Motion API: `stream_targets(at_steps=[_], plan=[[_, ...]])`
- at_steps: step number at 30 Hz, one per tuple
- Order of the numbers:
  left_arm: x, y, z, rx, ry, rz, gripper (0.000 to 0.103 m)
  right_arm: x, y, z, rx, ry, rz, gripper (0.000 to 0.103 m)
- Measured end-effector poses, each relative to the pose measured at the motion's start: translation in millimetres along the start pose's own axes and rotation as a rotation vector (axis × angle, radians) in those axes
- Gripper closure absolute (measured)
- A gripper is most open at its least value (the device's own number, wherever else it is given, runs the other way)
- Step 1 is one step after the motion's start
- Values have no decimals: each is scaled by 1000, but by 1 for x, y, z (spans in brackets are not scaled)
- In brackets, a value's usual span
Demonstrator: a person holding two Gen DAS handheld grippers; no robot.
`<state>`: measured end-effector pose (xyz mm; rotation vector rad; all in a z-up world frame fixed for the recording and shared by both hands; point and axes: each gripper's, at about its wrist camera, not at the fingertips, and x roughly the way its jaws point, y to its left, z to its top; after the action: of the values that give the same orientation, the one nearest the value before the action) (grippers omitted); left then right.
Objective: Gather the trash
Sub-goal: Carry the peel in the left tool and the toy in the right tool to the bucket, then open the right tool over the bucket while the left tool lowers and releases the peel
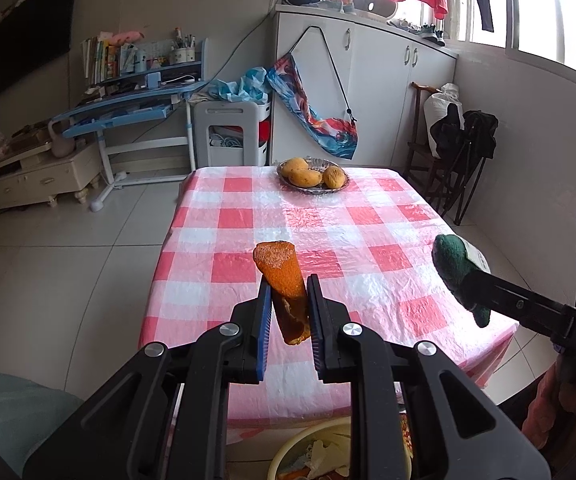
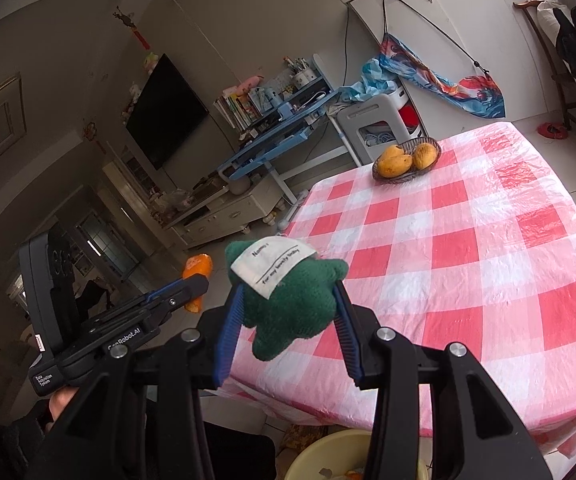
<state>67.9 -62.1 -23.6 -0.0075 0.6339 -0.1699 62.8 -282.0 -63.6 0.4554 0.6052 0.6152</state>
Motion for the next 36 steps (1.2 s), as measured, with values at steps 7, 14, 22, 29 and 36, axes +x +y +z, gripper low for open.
stream_targets(at_steps=[7,14,22,29,36], plan=[[-9,-2,-13,-4,-1,-1,87,-9,5,-13,5,13,6,59],[-16,-3,-22,-7,1,-3,86,-15,12,-26,4,37,4,59],[-23,-4,-29,-15,-2,-7,87,-15,20,-37,-20,78,-4,59],[-28,-3,-34,-16,-1,-8,87,-9,35,-56,-71,162,-47,59],[-35,-1,-47,-19,10,-10,87,5,42,-84,-125,315,-148,59]])
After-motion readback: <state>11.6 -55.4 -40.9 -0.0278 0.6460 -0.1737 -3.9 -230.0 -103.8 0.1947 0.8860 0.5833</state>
